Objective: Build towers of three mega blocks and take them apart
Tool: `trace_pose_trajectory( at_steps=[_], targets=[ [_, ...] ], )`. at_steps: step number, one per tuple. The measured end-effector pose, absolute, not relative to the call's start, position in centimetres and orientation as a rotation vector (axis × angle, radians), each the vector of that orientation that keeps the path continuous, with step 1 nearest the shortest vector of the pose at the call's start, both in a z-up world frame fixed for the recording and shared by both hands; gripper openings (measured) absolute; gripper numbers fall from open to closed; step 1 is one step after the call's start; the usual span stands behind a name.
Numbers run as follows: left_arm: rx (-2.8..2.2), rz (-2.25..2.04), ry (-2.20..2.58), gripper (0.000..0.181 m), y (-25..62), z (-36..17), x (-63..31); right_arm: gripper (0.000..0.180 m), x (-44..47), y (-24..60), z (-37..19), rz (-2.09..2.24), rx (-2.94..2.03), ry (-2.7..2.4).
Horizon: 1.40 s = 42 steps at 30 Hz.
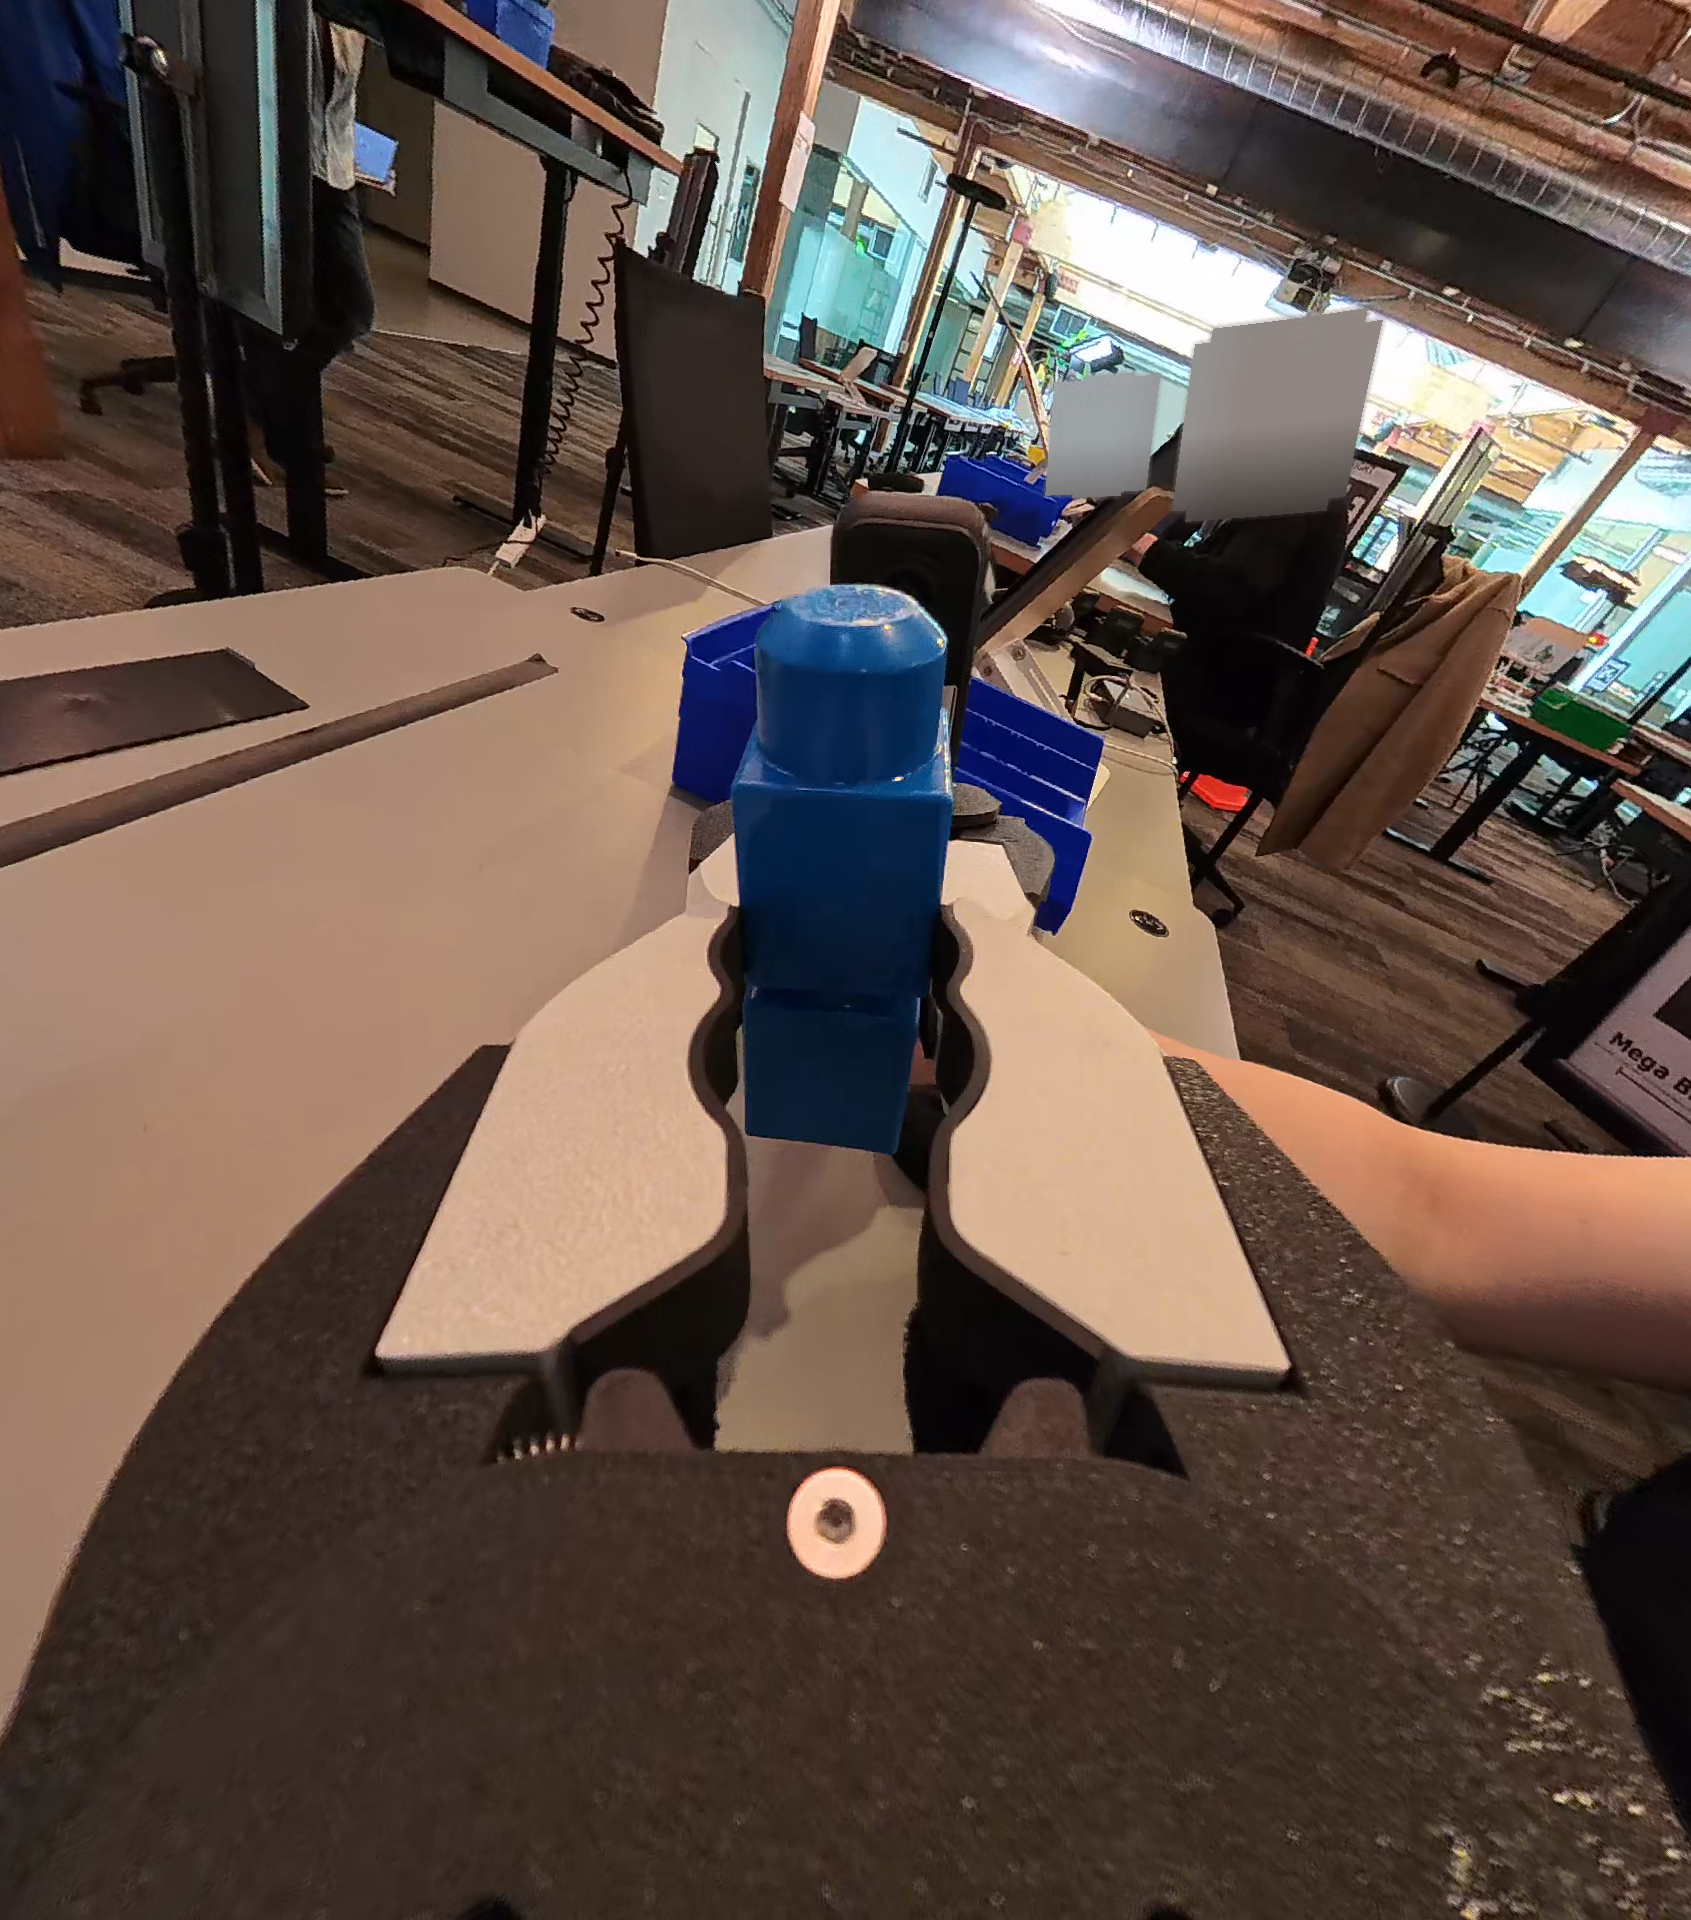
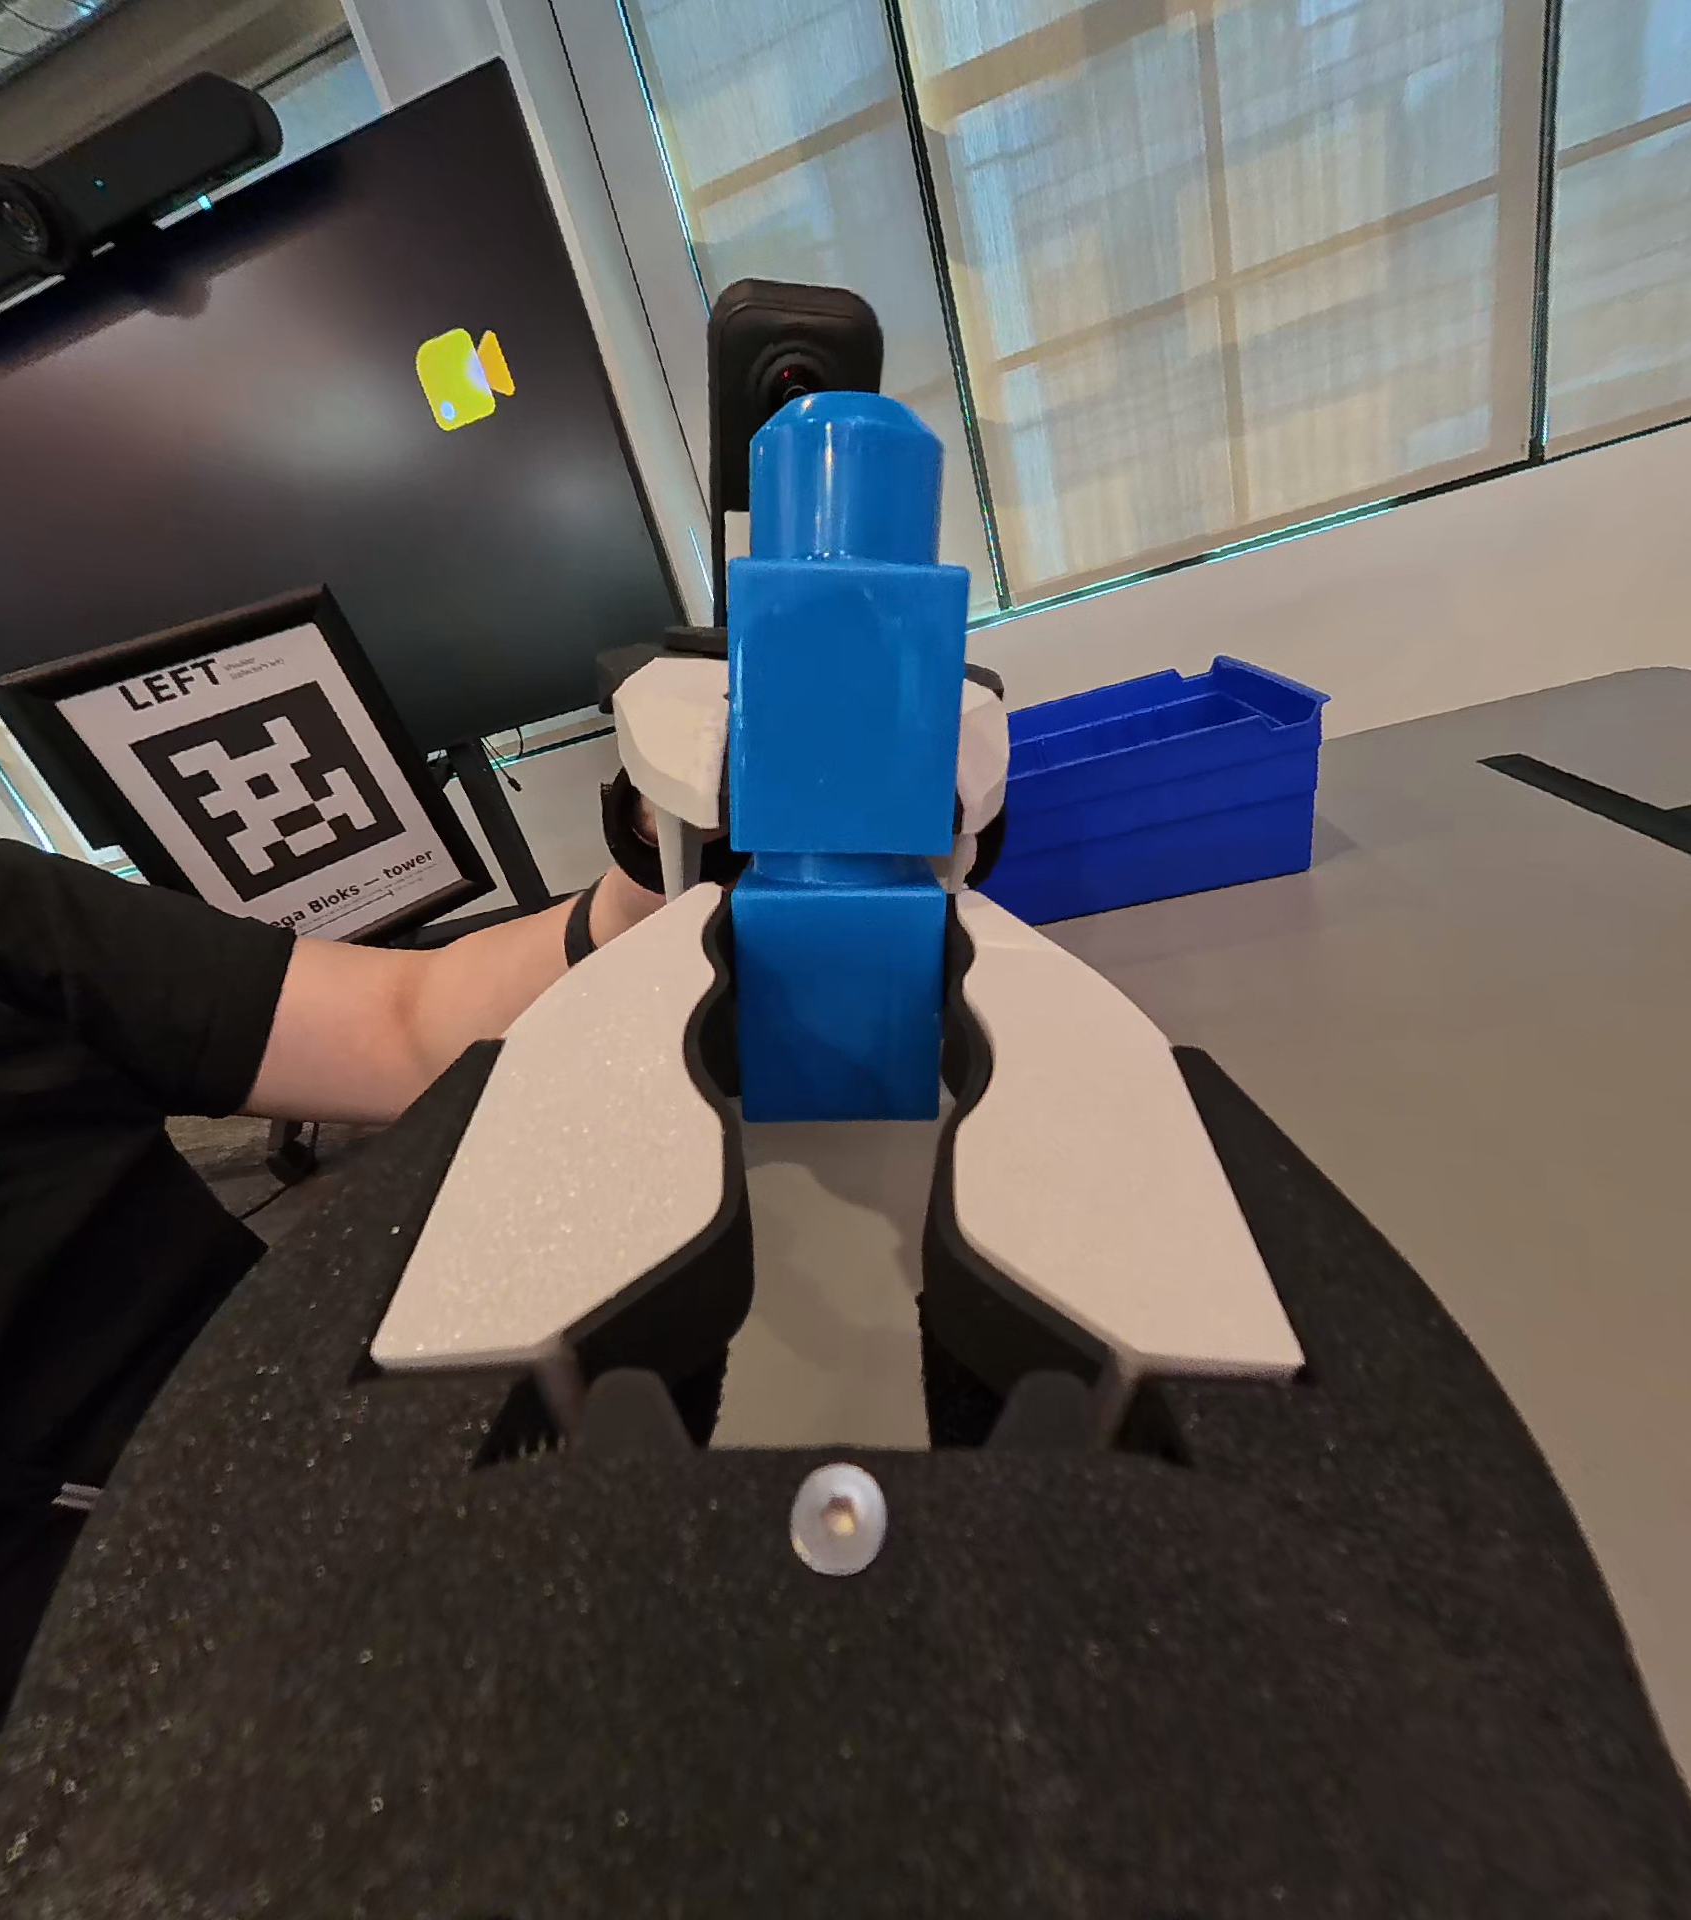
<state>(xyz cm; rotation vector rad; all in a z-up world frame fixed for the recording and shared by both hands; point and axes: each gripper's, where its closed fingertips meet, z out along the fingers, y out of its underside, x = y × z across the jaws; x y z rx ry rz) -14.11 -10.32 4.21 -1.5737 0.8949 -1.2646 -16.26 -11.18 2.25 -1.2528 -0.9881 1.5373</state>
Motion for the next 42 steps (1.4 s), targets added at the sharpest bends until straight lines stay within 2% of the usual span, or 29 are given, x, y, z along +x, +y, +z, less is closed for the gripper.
trace_pose_trajectory(
  at_steps=[9,16,22,42],
  targets=[
    [-1.552,-1.26,0.889,0.035,-10.5,4.8,-14.0,0.035,-16.2,-11.5,2.6,1.565,-1.238,-0.992],
    [-1.538,-1.234,0.857,0.056,-10.2,5.4,-14.0,0.035,-16.6,-11.7,2.2,1.544,-1.248,-1.018],
    [-1.508,-1.286,0.855,0.036,-10.4,6.2,-13.9,0.035,-16.6,-11.8,2.5,1.51,-1.227,-1.023],
    [-1.627,-1.266,1.088,0.036,-11.6,5.0,-14.0,0.036,-16.5,-12.6,2.5,1.53,-1.2,-1.077]
  ],
)
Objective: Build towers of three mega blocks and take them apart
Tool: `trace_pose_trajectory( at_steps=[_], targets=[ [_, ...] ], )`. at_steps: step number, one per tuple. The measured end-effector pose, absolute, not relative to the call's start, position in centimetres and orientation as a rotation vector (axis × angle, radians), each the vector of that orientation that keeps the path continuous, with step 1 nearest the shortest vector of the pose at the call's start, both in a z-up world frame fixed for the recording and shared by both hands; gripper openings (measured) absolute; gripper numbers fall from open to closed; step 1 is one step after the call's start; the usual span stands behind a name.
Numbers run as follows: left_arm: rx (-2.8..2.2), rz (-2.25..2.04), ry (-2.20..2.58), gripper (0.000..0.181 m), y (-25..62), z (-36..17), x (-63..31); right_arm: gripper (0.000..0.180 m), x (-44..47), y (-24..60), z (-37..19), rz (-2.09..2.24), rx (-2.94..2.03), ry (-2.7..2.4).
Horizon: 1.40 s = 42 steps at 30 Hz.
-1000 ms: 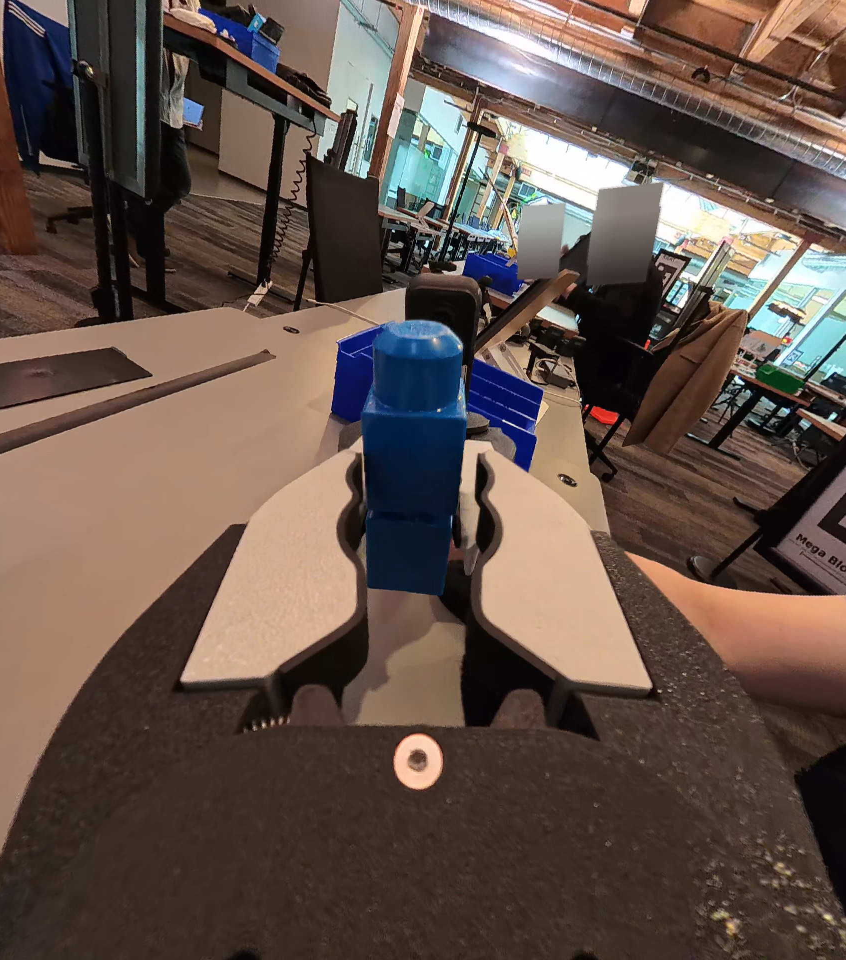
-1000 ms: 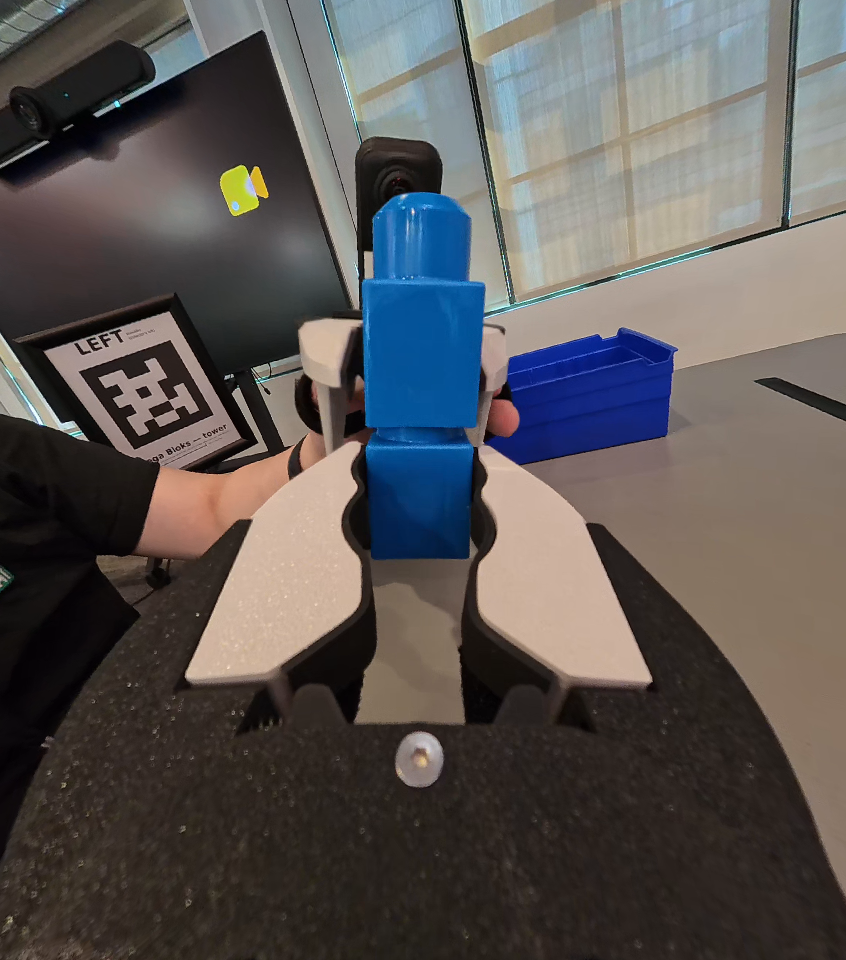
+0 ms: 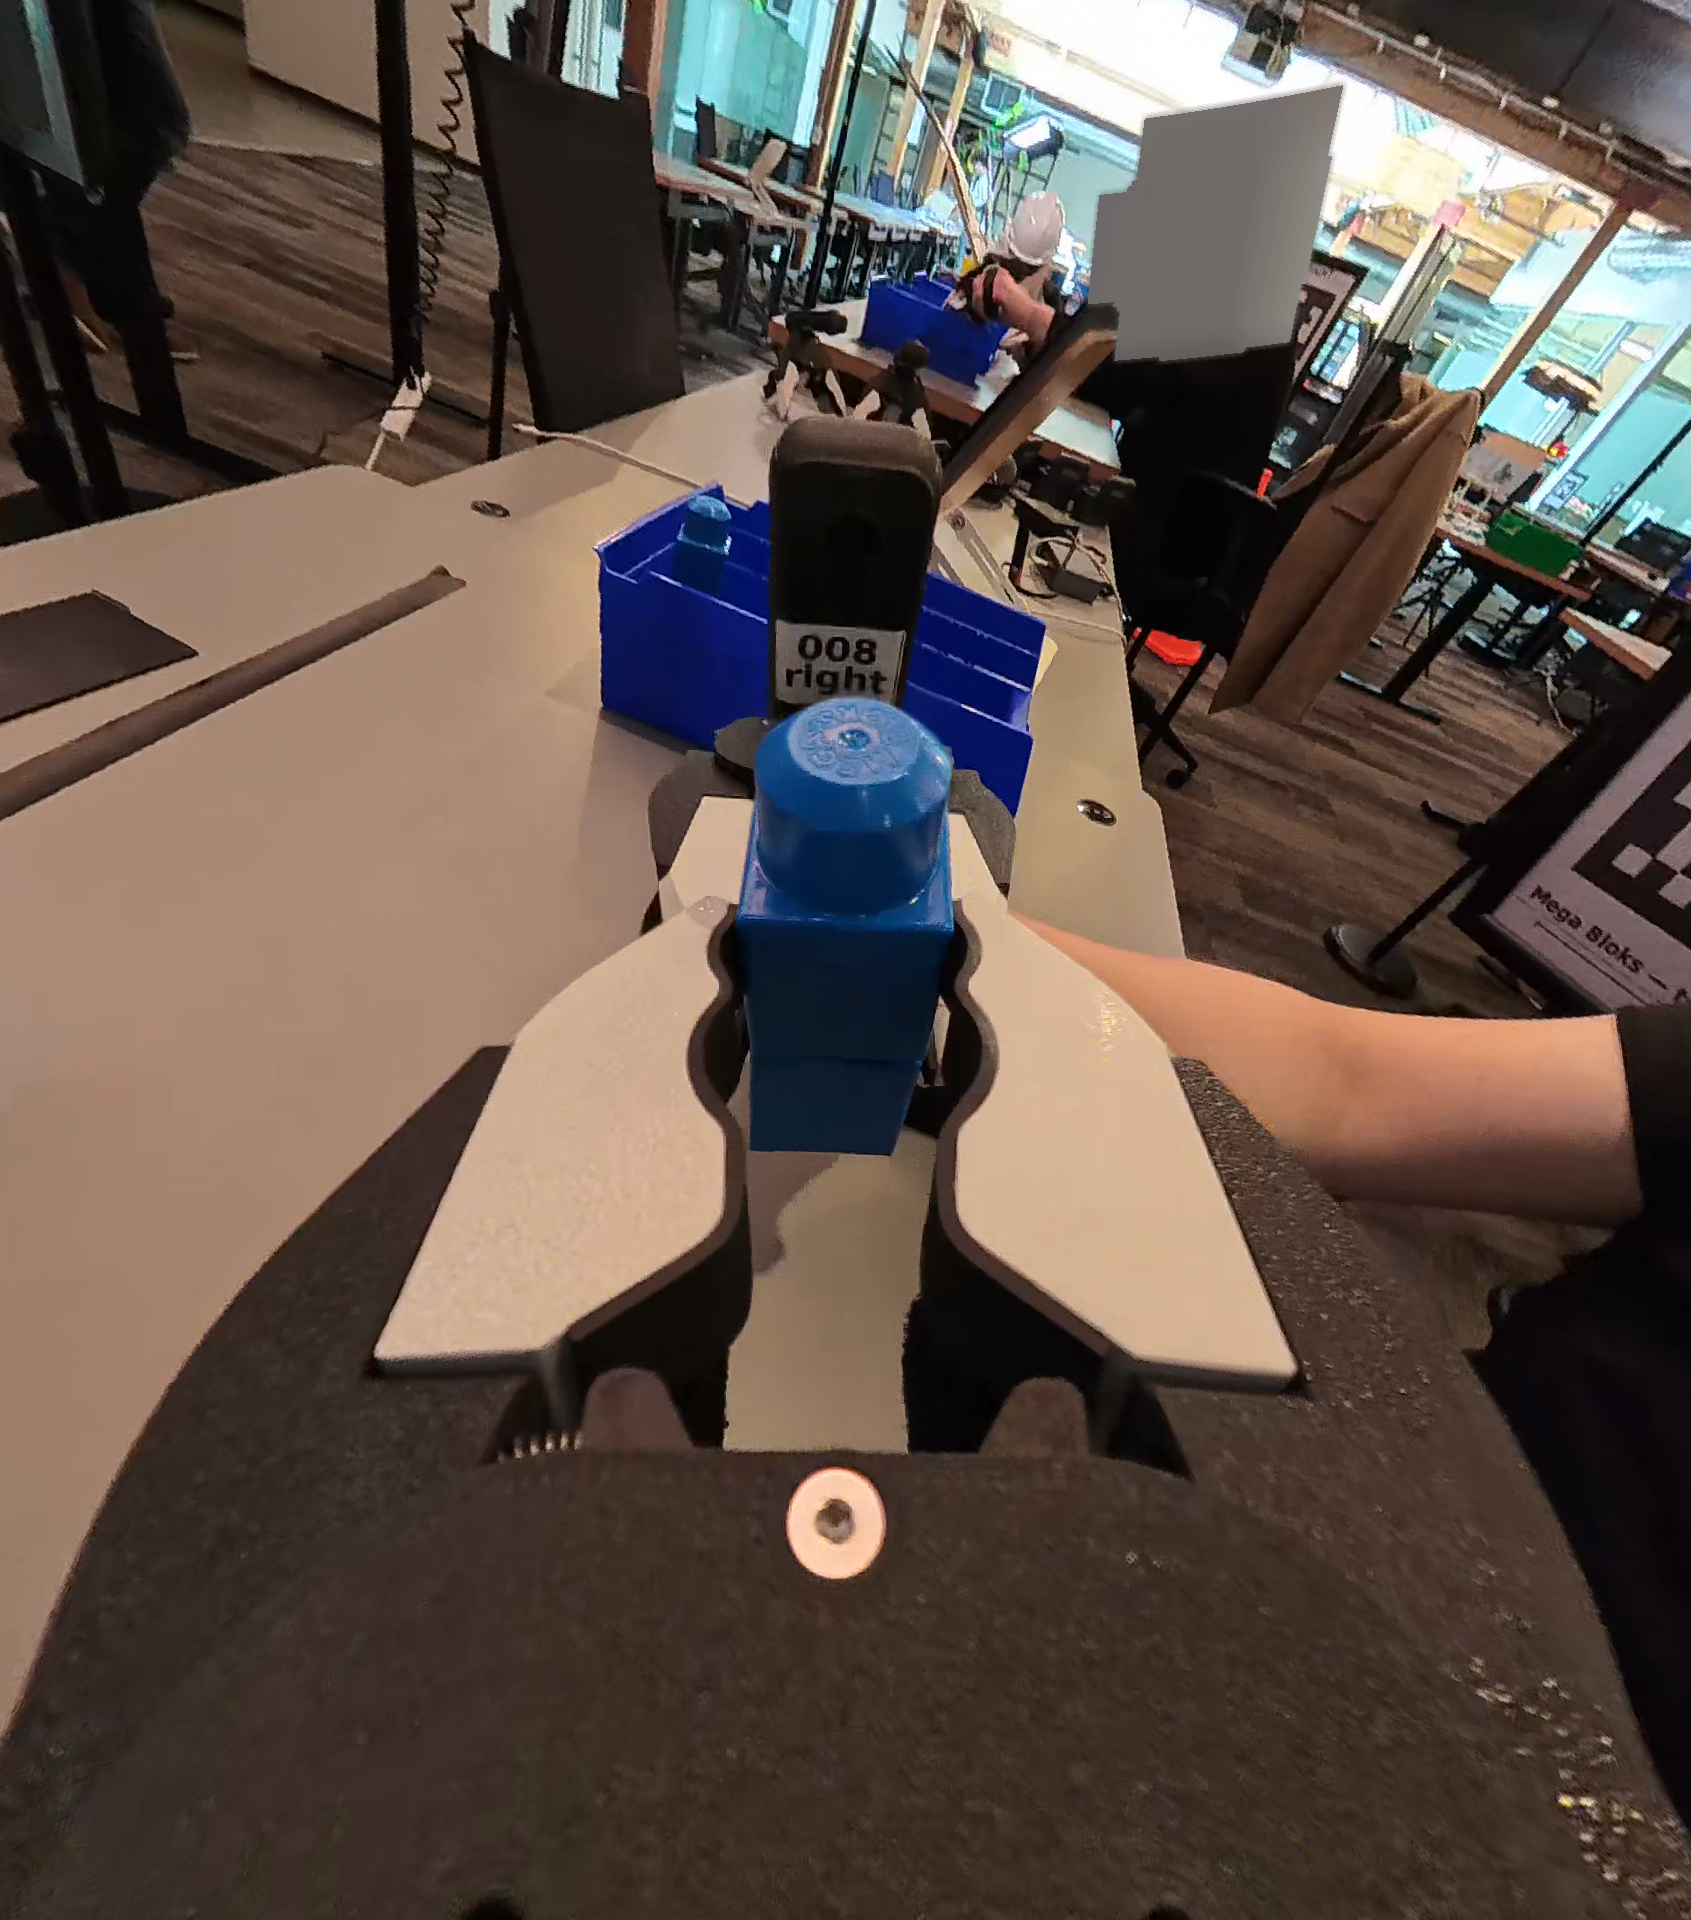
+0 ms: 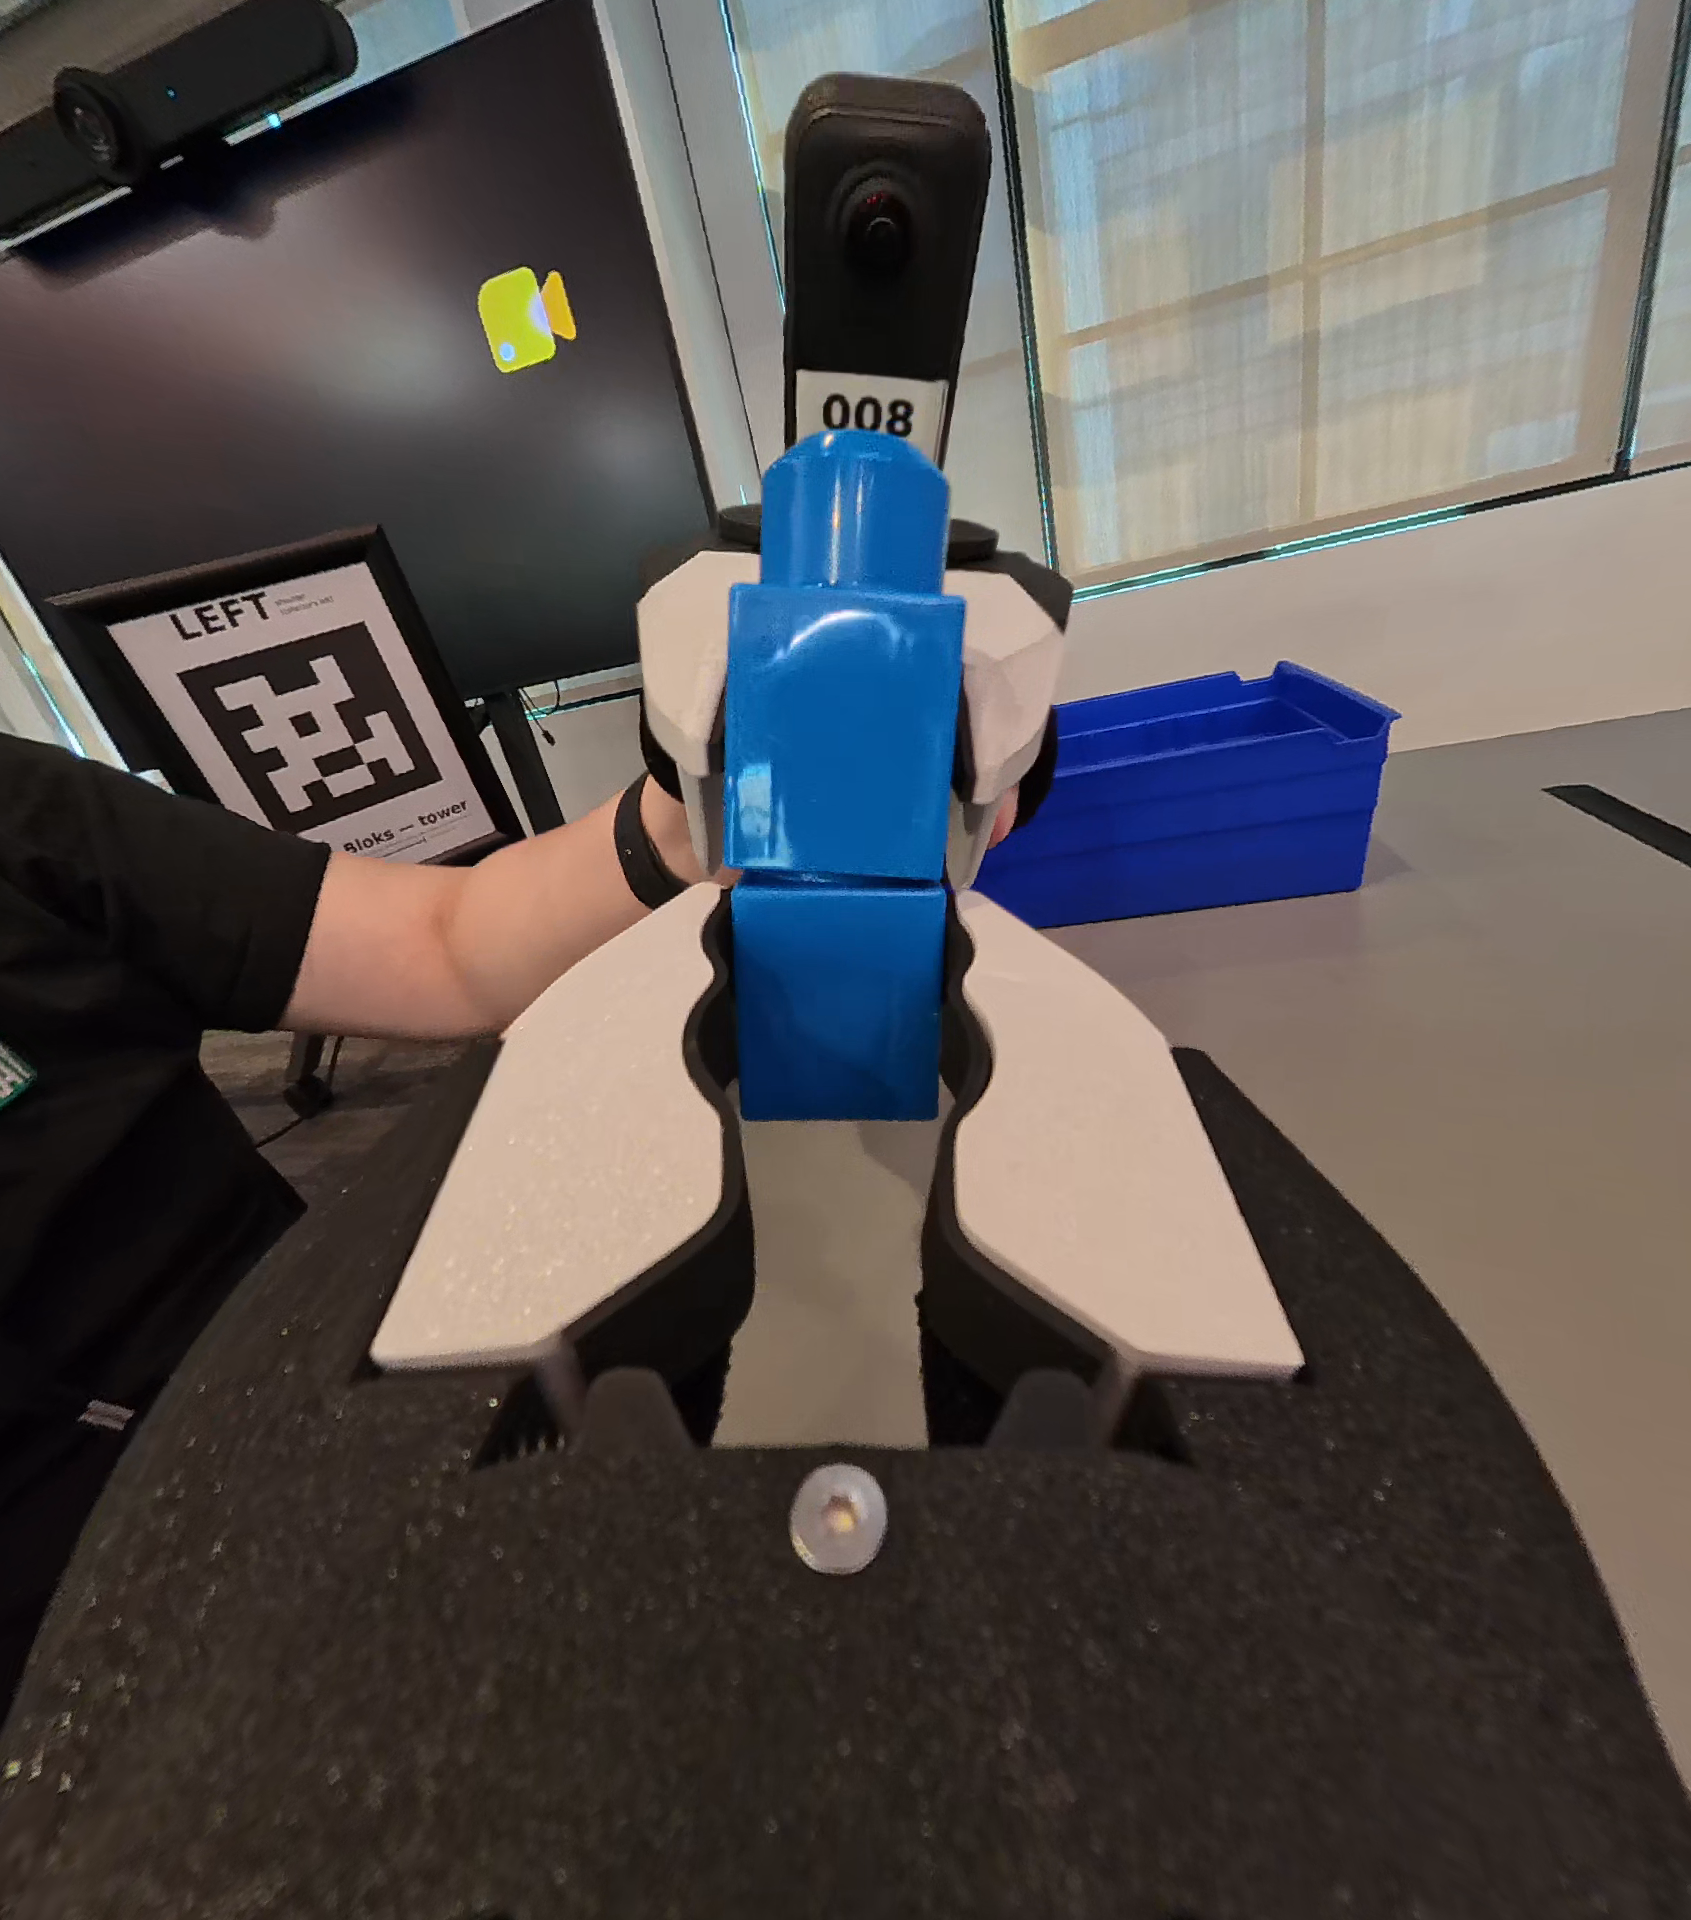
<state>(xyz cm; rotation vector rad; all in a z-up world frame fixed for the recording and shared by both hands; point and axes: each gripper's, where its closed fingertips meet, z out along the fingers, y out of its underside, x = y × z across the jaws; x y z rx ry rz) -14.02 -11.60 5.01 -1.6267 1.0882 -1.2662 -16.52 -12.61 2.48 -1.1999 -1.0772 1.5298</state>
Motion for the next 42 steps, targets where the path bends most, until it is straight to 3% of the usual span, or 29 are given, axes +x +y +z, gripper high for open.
trace_pose_trajectory(
  at_steps=[39,42],
  targets=[
    [-1.765,-1.177,1.175,0.036,-11.7,3.5,-14.5,0.035,-16.9,-12.6,1.6,1.542,-1.253,-1.106],
    [-1.771,-1.172,1.157,0.057,-11.7,3.5,-14.9,0.035,-16.5,-12.6,2.4,1.573,-1.22,-1.071]
  ],
)
